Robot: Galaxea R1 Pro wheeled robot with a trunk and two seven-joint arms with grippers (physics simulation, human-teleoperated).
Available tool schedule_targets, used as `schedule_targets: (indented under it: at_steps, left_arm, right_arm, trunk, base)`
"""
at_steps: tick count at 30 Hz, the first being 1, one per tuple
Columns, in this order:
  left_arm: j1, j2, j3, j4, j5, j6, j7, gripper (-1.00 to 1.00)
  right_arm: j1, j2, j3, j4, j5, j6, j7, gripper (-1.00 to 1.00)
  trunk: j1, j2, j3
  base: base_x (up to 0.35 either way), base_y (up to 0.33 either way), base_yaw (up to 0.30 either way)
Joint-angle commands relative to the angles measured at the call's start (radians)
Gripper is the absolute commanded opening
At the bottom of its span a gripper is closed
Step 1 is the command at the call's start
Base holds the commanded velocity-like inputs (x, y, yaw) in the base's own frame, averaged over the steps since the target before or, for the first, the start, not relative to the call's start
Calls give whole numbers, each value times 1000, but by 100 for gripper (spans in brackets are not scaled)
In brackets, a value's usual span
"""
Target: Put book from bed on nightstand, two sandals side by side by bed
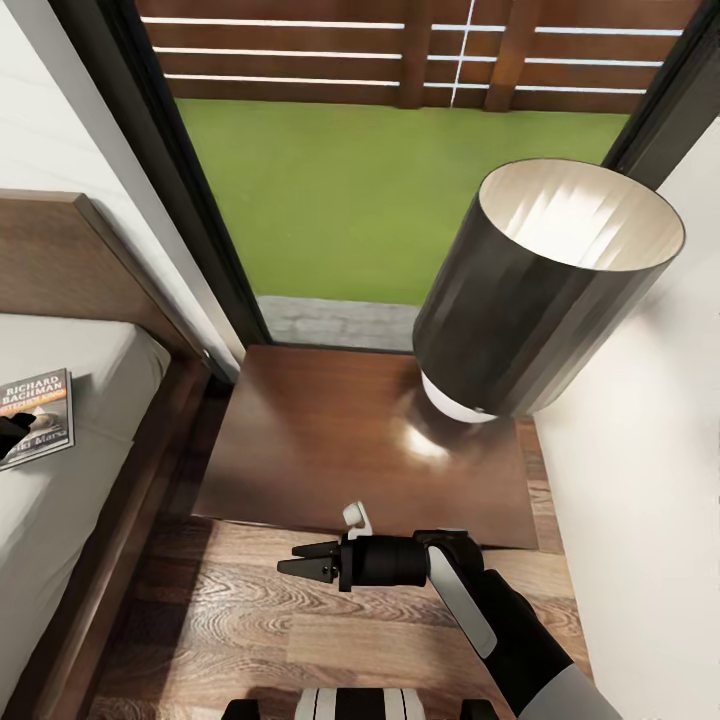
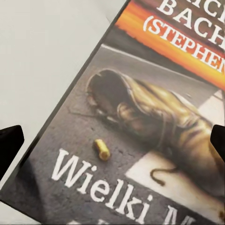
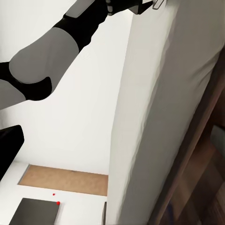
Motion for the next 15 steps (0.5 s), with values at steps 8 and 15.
schedule_targets:
  at_steps: [8,15]
  left_arm:
    - [0,0,1,-1,10,6,5,100]
    - [0,0,1,-1,11,6,3,100]
  right_arm:
    - [-1,0,0,0,-5,6,0,100]
    - [-1,0,0,0,-5,6,0,100]
  trunk:
    - [0,0,-1]
    - [0,0,-1]
  base:
    - [-7,-6,0]
    - [0,0,0]
